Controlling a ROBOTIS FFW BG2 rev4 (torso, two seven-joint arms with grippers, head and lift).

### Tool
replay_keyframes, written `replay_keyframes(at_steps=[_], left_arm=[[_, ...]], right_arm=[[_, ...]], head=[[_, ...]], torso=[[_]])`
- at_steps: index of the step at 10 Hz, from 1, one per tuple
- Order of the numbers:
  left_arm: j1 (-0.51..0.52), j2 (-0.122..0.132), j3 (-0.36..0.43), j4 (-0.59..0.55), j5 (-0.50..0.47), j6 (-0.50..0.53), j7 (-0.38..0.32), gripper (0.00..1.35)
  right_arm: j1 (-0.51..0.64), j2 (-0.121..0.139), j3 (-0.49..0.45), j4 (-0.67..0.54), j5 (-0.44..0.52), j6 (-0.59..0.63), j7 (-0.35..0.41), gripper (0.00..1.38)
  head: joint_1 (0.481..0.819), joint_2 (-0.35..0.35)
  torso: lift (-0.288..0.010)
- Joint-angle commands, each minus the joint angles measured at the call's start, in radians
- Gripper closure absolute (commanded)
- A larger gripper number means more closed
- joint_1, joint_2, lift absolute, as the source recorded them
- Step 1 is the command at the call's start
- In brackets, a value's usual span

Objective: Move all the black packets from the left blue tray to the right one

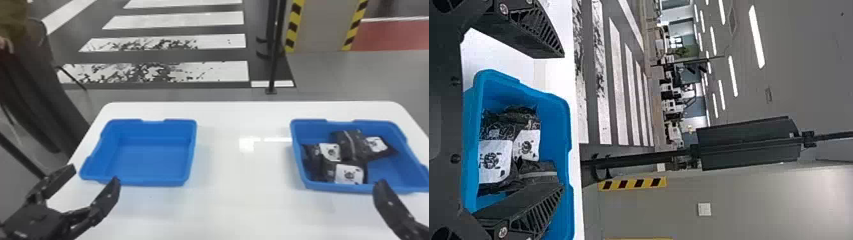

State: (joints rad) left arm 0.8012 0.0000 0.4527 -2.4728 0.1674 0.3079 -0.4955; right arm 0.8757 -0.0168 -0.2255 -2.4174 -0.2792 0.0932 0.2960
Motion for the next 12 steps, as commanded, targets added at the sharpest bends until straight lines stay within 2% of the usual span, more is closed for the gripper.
replay_keyframes(at_steps=[1,6,12], left_arm=[[-0.001,-0.003,0.0,0.0,0.0,0.006,0.0,0.15],[-0.009,-0.003,-0.002,0.0,0.002,0.031,-0.002,0.15],[-0.009,-0.003,-0.002,0.01,0.016,0.041,0.0,0.15]], right_arm=[[-0.002,0.0,0.0,0.004,-0.004,0.0,0.0,0.1],[-0.007,-0.011,0.012,0.008,-0.02,0.002,0.0,0.1],[-0.007,-0.011,0.012,0.011,-0.03,0.002,0.0,0.1]], head=[[0.695,0.103],[0.695,0.108],[0.695,0.112]], torso=[[-0.14],[-0.14],[-0.14]])
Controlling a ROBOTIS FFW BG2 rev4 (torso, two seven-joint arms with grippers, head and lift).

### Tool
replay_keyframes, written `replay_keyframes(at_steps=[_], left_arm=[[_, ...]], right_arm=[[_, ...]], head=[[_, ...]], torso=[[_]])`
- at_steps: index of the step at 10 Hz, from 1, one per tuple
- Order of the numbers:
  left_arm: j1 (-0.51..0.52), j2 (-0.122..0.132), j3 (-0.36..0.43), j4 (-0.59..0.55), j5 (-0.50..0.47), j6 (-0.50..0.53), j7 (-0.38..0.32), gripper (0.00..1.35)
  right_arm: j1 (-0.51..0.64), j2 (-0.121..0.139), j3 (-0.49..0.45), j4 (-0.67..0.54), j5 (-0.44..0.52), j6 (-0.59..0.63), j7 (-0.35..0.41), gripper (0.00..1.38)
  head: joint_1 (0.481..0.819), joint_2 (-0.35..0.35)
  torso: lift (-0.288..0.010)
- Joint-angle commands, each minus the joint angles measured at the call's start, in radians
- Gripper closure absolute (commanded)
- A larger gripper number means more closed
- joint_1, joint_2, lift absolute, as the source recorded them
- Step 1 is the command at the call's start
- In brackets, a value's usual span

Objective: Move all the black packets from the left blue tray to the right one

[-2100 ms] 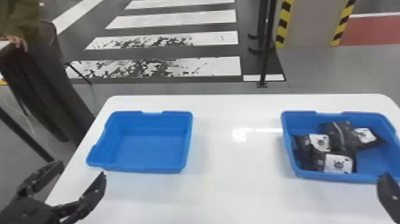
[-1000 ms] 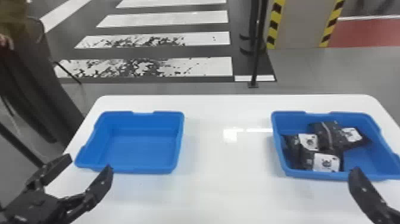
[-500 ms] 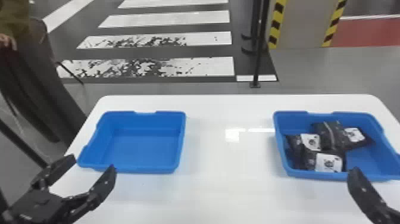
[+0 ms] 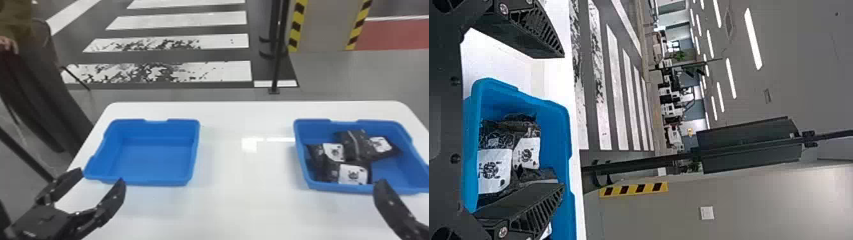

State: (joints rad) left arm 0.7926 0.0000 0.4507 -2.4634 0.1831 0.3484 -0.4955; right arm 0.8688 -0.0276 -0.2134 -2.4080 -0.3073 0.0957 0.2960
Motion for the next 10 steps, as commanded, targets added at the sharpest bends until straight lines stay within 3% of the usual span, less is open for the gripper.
replay_keyframes(at_steps=[1,10], left_arm=[[0.0,-0.003,0.0,0.001,0.002,0.0,0.0,0.15],[-0.002,-0.003,-0.002,0.001,0.004,0.005,0.0,0.15]], right_arm=[[0.0,0.0,0.0,0.002,-0.002,0.0,0.0,0.1],[-0.002,0.0,0.004,0.006,-0.012,0.0,0.0,0.1]], head=[[0.695,0.113],[0.695,0.113]], torso=[[-0.14],[-0.14]])
